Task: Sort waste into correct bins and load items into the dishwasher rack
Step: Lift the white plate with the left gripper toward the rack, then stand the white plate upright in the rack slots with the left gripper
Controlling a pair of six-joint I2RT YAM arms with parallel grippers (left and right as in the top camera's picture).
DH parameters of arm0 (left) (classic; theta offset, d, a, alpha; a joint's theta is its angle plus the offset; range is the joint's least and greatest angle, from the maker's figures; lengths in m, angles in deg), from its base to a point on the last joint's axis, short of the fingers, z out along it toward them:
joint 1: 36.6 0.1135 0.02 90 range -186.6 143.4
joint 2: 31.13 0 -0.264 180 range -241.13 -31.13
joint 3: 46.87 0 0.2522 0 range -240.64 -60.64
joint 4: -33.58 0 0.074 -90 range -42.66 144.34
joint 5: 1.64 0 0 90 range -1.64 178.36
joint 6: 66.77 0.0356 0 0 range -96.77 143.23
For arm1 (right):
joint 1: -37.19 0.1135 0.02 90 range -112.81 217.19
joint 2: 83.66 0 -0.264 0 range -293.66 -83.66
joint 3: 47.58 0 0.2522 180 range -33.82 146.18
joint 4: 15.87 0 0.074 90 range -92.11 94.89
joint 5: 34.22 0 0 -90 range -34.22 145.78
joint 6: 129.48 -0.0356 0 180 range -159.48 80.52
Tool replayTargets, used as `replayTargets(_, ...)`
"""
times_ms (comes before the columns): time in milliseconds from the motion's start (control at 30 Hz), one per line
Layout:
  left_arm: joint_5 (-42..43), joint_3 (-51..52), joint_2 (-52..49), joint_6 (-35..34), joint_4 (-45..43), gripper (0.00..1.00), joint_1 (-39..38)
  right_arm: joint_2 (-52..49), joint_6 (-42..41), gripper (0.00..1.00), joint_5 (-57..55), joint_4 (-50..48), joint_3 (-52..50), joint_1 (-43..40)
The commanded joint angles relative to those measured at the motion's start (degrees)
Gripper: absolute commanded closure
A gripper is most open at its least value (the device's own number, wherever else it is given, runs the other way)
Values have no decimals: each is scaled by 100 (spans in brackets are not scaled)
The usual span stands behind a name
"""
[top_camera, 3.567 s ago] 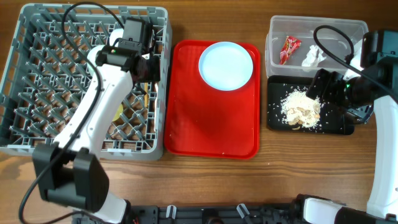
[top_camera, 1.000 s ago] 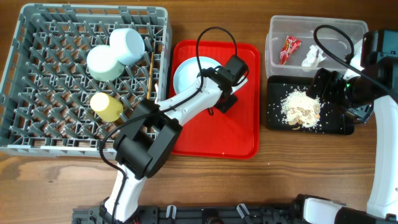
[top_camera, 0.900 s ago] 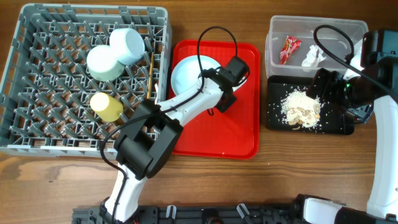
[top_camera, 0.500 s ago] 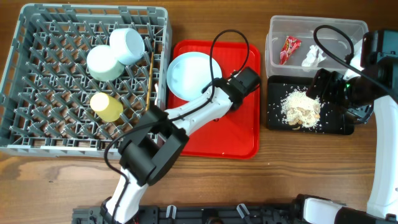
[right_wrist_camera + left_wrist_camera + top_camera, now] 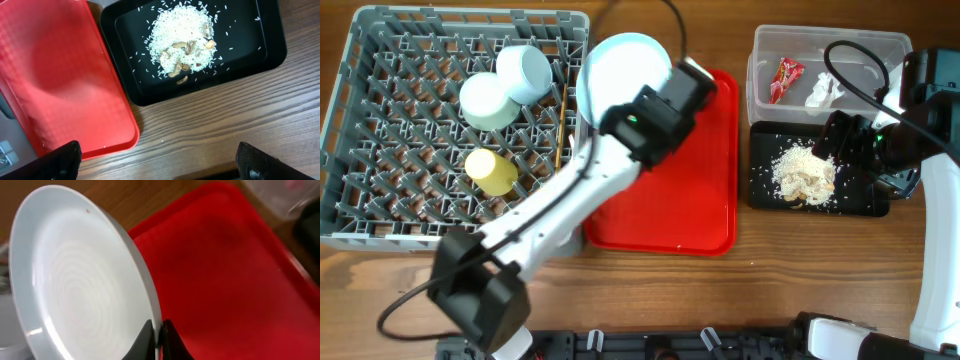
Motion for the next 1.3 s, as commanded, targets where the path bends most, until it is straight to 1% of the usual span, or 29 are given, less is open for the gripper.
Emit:
replayTargets(0, 1360, 20, 483, -643, -90, 96, 702, 24, 114, 0, 48, -4, 118, -33)
replayTargets(100, 2608, 20, 564, -999, -155, 96, 1344, 24, 116, 0, 48, -4, 118, -33)
replayTargets(200, 3504, 20, 564, -1410, -245, 96, 1923, 24, 116, 0, 48, 0, 118, -33)
replayTargets(300, 4413, 20, 564, -1600, -415, 96, 2389, 24, 114, 0, 48, 0, 118, -33)
replayTargets(367, 4861, 20, 564, -1961, -549, 96, 2706, 24, 111, 0, 48, 0, 118, -33)
replayTargets(433, 4975, 20, 564, -2184, -564, 96, 2942, 24, 116, 0, 48, 2, 118, -33)
replayTargets(533, 5209, 20, 557, -2302, -562, 96, 3228, 24, 114, 0, 48, 4, 118, -33)
replayTargets(767, 5309, 22, 551, -2297, -389, 96, 3696, 24, 111, 0, 48, 4, 118, -33)
replayTargets(1000, 5871, 22, 551, -2280, -457, 96, 3733, 24, 114, 0, 48, 4, 118, -33)
replayTargets(1100, 5893, 22, 551, -2291, -457, 96, 3733, 24, 114, 0, 48, 7, 118, -33)
replayTargets(1167, 6120, 22, 551, -2302, -459, 96, 3731, 24, 114, 0, 48, 2, 118, -33)
replayTargets(1267, 6181, 22, 551, -2302, -457, 96, 3733, 24, 114, 0, 48, 2, 118, -33)
